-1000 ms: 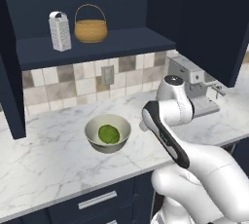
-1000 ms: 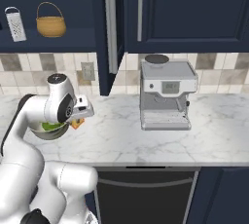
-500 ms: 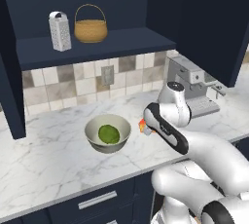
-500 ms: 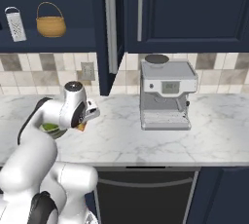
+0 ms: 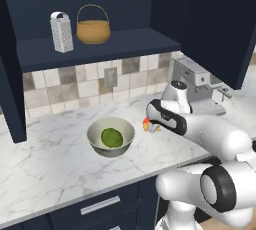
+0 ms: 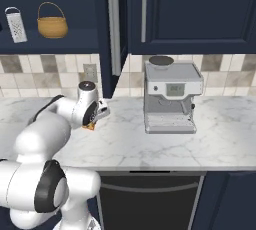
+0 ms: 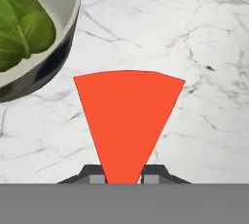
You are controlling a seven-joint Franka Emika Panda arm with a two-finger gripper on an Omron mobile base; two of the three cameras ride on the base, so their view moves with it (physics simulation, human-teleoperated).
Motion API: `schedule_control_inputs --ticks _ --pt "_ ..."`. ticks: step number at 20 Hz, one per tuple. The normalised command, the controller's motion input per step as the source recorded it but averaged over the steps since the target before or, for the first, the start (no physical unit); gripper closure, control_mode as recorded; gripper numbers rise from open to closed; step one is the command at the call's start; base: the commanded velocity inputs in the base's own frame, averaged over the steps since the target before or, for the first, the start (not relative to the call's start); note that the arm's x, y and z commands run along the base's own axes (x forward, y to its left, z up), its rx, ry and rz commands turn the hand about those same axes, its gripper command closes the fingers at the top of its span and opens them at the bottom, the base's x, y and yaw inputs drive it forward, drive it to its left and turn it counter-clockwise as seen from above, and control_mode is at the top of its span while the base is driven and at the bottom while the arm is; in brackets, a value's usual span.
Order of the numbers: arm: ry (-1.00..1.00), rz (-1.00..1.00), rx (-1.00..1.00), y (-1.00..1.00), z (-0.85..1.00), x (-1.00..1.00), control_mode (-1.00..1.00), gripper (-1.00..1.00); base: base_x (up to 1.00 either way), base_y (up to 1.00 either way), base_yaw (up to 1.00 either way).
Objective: Pick the cheese from the fridge and the cheese grater from the cabinet and place them next to the salad bowl.
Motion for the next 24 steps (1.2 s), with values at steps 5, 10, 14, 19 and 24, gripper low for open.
schedule_control_inputs --ticks 5,10,14,19,24 --pt "0.00 0.09 0.00 0.00 -0.22 0.11 -1.00 1.00 0.00 0.00 0.00" --pt "-0.02 0.14 0.01 0.00 -0.01 0.00 -1.00 1.00 0.00 0.00 0.00" --pt "0.00 0.07 0.04 0.00 0.00 0.00 -1.00 1.00 0.00 0.00 0.00" --pt "0.00 0.01 0.06 0.02 -0.02 0.00 -1.00 1.00 0.00 0.00 0.00" --pt "0.00 0.00 0.03 0.13 -0.02 0.00 -1.00 1.00 0.00 0.00 0.00"
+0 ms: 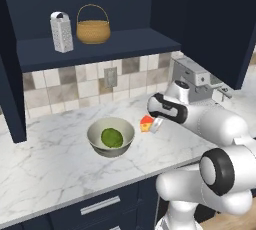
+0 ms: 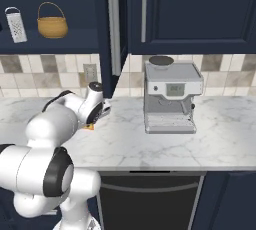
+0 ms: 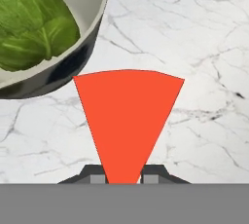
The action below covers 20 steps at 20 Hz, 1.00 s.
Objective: Pick the cheese from the fridge and the cheese grater from the cabinet and place them next to the salad bowl.
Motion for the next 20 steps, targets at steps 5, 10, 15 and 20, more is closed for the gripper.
schedule_control_inputs --ticks 5,10,15,20 --pt "0.01 0.00 0.00 0.20 -0.12 0.00 -1.00 1.00 0.00 0.00 0.00" --pt "0.00 0.00 0.00 0.15 -0.46 0.00 -1.00 1.00 0.00 0.00 0.00" --pt "0.00 0.00 0.00 0.00 -0.60 0.00 -1.00 1.00 0.00 0.00 0.00" --pt "0.00 0.00 0.00 0.00 -0.51 0.00 -1.00 1.00 0.00 0.00 0.00"
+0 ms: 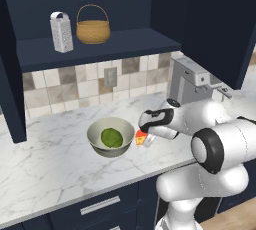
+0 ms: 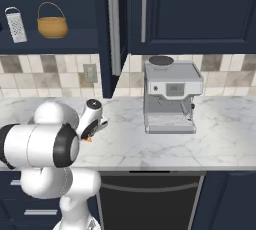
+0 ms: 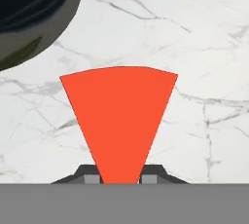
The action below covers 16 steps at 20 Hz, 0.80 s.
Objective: Pick the cheese from the fridge and the cheese grater from the cabinet and place them next to the salad bowl.
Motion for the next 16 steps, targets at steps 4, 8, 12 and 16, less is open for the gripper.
schedule_control_inputs --ticks 4,8,12,16 --pt "0.00 0.00 0.00 0.00 -0.53 0.00 -1.00 1.00 0.00 0.00 0.00" --pt "0.00 0.00 0.00 0.00 -0.13 0.00 -1.00 1.00 0.00 0.00 0.00" --pt "0.00 0.00 0.00 0.00 0.00 0.00 -1.00 -1.00 0.00 0.00 0.00" --pt "0.01 0.00 -0.02 0.07 0.01 0.00 -1.00 -1.00 0.00 0.00 0.00"
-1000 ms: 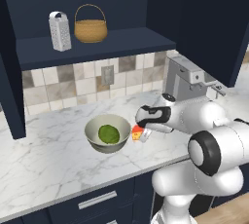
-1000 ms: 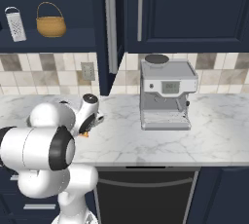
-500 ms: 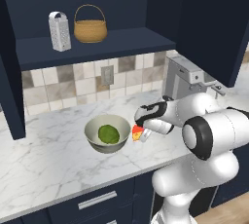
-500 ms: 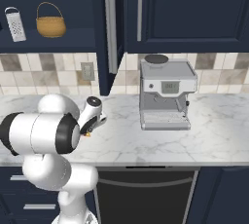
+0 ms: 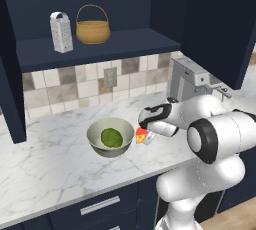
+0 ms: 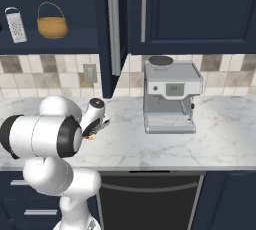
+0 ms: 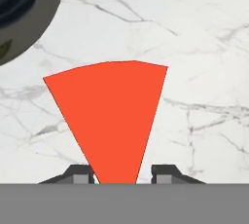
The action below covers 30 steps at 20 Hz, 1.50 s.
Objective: Pick the cheese from the fridge and the cheese grater from the cabinet and place them next to the salad bowl.
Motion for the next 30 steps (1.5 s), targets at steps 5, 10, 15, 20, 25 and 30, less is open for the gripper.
schedule_control_inputs --ticks 5,10,15,20,25,30 --pt "0.04 -0.03 -0.07 0.27 0.26 -0.04 -1.00 -1.00 0.00 0.00 0.00" --pt "0.00 -0.01 0.00 0.04 0.63 -0.16 -1.00 -1.00 0.00 0.00 0.00" --pt "0.00 -0.03 0.00 0.00 0.82 -0.03 -1.00 -1.00 0.00 0.00 0.00" --pt "0.00 -0.07 0.00 0.00 0.79 0.00 -1.00 -1.00 0.00 0.00 0.00" --pt "0.02 -0.12 0.00 0.14 0.58 0.00 -1.00 -1.00 0.00 0.00 0.00" --pt "-0.01 -0.23 0.02 0.17 0.36 -0.03 -1.00 -1.00 0.00 0.00 0.00"
